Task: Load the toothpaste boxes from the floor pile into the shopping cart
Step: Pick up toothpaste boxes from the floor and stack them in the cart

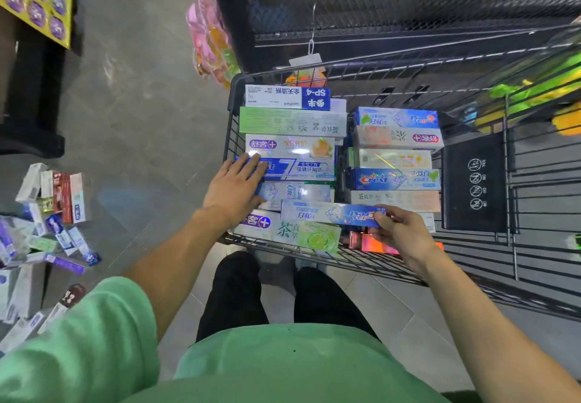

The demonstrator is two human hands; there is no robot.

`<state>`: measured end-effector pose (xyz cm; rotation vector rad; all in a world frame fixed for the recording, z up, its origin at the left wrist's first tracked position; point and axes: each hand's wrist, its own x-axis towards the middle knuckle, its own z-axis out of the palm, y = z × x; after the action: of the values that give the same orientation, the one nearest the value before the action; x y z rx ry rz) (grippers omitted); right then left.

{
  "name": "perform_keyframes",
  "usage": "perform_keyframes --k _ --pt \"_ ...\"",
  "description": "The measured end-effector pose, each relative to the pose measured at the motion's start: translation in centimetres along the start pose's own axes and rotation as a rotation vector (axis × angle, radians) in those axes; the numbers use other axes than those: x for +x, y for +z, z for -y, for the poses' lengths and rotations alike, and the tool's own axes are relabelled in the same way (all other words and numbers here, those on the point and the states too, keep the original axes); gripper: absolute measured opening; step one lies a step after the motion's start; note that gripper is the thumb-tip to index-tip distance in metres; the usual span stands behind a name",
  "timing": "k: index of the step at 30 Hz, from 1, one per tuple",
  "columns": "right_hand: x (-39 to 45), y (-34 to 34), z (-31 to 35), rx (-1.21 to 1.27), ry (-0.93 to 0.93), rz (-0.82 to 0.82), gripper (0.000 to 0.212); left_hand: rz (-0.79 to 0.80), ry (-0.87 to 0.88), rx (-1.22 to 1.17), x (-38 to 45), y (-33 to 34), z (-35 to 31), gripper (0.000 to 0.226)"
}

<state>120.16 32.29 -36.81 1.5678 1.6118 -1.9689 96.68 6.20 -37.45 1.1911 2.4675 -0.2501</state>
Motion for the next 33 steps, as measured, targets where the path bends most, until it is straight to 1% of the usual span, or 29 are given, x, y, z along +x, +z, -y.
perform_keyframes --k 8,11,15,19,21,23,25,28,31,33 --pt "0.7 1.0 0.9 -0.009 0.044 -0.002 0.037 -0.01 0.022 0.031 0.1 0.2 0.5 0.076" --pt "0.8 1.9 0.8 -0.043 0.055 -0.003 0.034 -0.014 0.02 0.032 0.1 0.2 0.5 0.077" --pt "1.0 3.6 0.5 -0.061 0.043 0.011 0.021 -0.011 0.016 0.022 0.1 0.0 0.5 0.076" --pt "0.8 3.7 1.0 -0.131 -0.032 0.029 0.023 -0.016 0.028 0.019 0.1 -0.1 0.6 0.074" --pt "0.6 3.3 1.1 -0.252 -0.101 0.037 0.027 -0.019 0.044 -0.004 0.2 -0.2 0.9 0.073" --pt "0.5 3.2 1.0 -0.449 -0.174 0.042 0.032 -0.018 0.064 -0.034 0.3 -0.3 1.3 0.073" --pt "0.3 3.4 0.7 -0.578 -0.204 0.04 0.033 -0.01 0.083 -0.06 0.3 -0.6 1.8 0.073" --pt "0.3 4.0 0.3 -0.693 -0.257 0.016 0.031 -0.043 0.051 -0.103 -0.1 -0.9 2.2 0.067" --pt "0.1 4.8 0.8 -0.796 -0.307 0.003 0.03 -0.109 -0.005 -0.255 -1.0 -0.8 2.7 0.059" --pt "-0.1 5.5 1.2 -0.833 -0.333 0.01 0.03 -0.125 -0.016 -0.34 -2.0 -0.4 2.8 0.062"
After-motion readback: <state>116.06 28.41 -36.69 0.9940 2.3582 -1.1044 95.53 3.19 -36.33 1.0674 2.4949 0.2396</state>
